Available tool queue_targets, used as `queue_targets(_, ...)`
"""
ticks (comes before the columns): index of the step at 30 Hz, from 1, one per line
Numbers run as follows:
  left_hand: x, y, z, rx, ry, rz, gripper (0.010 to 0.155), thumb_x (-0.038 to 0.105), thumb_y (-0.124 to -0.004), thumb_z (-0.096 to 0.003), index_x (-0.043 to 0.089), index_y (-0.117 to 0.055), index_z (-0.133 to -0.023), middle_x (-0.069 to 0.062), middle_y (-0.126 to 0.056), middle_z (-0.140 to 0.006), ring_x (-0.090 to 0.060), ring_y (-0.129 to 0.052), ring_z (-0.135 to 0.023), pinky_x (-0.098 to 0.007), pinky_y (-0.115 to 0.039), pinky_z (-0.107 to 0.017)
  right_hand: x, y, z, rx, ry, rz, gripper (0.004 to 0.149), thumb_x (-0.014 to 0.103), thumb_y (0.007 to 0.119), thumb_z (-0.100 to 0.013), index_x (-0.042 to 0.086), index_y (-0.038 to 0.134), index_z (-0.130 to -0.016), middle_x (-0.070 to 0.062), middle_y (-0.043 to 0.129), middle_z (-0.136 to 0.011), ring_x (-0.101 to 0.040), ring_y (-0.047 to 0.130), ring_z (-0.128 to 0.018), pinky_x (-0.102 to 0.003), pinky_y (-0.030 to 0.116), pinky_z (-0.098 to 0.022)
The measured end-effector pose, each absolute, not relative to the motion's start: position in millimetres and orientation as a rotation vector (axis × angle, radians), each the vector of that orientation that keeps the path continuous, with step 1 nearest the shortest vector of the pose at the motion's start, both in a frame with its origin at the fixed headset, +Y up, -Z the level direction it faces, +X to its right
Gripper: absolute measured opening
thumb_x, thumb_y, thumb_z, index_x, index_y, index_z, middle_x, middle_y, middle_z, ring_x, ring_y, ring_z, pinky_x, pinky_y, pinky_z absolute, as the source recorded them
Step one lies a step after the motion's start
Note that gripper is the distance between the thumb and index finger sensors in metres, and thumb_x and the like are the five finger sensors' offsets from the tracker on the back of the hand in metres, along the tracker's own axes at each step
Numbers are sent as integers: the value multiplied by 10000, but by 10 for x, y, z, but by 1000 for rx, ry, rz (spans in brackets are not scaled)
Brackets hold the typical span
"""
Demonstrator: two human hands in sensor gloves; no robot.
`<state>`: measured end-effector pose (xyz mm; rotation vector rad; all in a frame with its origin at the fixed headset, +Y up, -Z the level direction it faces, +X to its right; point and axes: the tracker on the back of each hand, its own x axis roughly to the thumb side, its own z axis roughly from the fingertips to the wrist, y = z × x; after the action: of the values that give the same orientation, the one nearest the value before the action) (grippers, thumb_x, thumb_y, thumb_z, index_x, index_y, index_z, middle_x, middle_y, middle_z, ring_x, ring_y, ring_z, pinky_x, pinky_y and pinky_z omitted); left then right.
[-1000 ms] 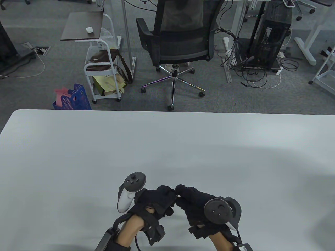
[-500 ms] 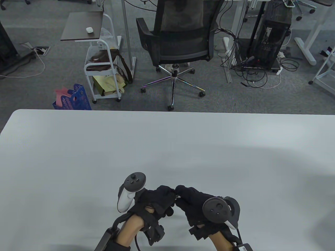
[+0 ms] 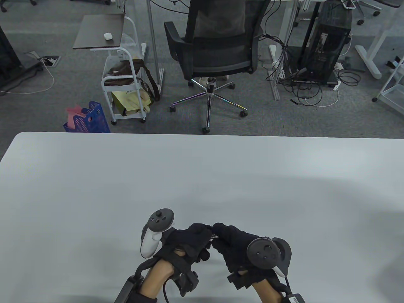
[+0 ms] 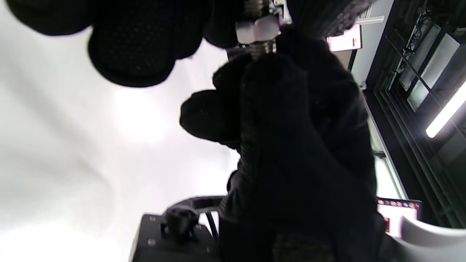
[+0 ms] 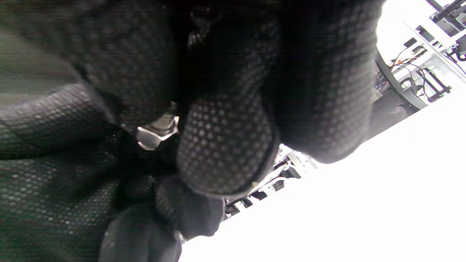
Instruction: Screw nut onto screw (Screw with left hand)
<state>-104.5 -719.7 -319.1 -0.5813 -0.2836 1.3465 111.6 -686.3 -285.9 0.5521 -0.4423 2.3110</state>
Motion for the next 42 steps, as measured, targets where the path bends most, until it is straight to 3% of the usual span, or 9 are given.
queue_targets(2, -1046, -7202, -3195, -579, -271, 1336, 588, 423, -673, -441, 15, -733, -860, -317, -809, -766, -443, -925, -456, -583, -735, -364, 1104, -6858, -2856, 561, -450, 2329, 469, 355, 947, -305, 187, 893, -740, -46, 1046, -602, -99, 1174, -290, -353, 1033, -293)
queue_targets(9, -1042, -7188, -3186, -621, -301, 1370, 653, 429, -667, -452, 37, -601, -969, -301, -739, -832, -423, -899, -519, -566, -723, -405, 1120, -6857, -2859, 552, -442, 2299, 466, 354, 945, -306, 190, 892, -739, -44, 1046, -602, -97, 1173, -293, -351, 1033, -296)
queue_targets(13, -1038, -7206, -3192, -624, -285, 1357, 598, 437, -669, -444, 16, -724, -865, -305, -811, -766, -429, -930, -457, -572, -743, -364, 1111, -6849, -2850, 557, -455, 2317, 466, 354, 945, -307, 191, 892, -740, -43, 1045, -603, -98, 1173, -294, -351, 1032, -296)
queue_targets(18, -1023, -7174, -3189, -653, -330, 1376, 579, 378, -679, -453, 36, -629, -917, -285, -741, -821, -408, -898, -513, -558, -725, -402, 1112, -6843, -2848, 558, -461, 2309, 468, 355, 945, -305, 192, 891, -740, -43, 1044, -604, -97, 1173, -295, -351, 1032, -297)
queue_targets(21, -1033, -7199, -3172, -678, -305, 1374, 657, 444, -658, -452, 46, -580, -969, -294, -715, -851, -418, -889, -542, -562, -719, -421, 1124, -6861, -2859, 549, -434, 2290, 466, 356, 946, -305, 193, 894, -739, -42, 1045, -603, -97, 1173, -295, -351, 1032, -297)
queue_targets(26, -1050, -7193, -3192, -629, -278, 1374, 574, 422, -673, -445, 23, -724, -854, -308, -800, -772, -433, -924, -463, -576, -738, -368, 1121, -6852, -2855, 557, -461, 2315, 467, 357, 944, -305, 195, 892, -740, -40, 1045, -604, -97, 1173, -295, -349, 1033, -297)
queue_targets(33, -1044, -7196, -3182, -666, -302, 1390, 647, 429, -658, -455, 36, -592, -965, -302, -717, -848, -426, -888, -540, -568, -715, -421, 1122, -6860, -2857, 557, -449, 2301, 465, 356, 945, -306, 195, 893, -739, -41, 1045, -604, -96, 1173, -296, -351, 1032, -299)
queue_targets(37, -1043, -7194, -3195, -622, -283, 1365, 584, 427, -678, -446, 14, -735, -855, -309, -811, -765, -435, -929, -457, -577, -740, -365, 1117, -6850, -2849, 567, -467, 2326, 466, 357, 944, -305, 198, 892, -740, -38, 1044, -605, -96, 1173, -297, -350, 1032, -298)
queue_targets(42, -1029, -7167, -3190, -657, -327, 1382, 576, 372, -681, -453, 26, -639, -911, -296, -738, -821, -420, -894, -516, -566, -719, -405, 1113, -6849, -2846, 565, -464, 2312, 466, 356, 945, -306, 193, 892, -739, -41, 1045, -604, -96, 1173, -295, -351, 1032, -298)
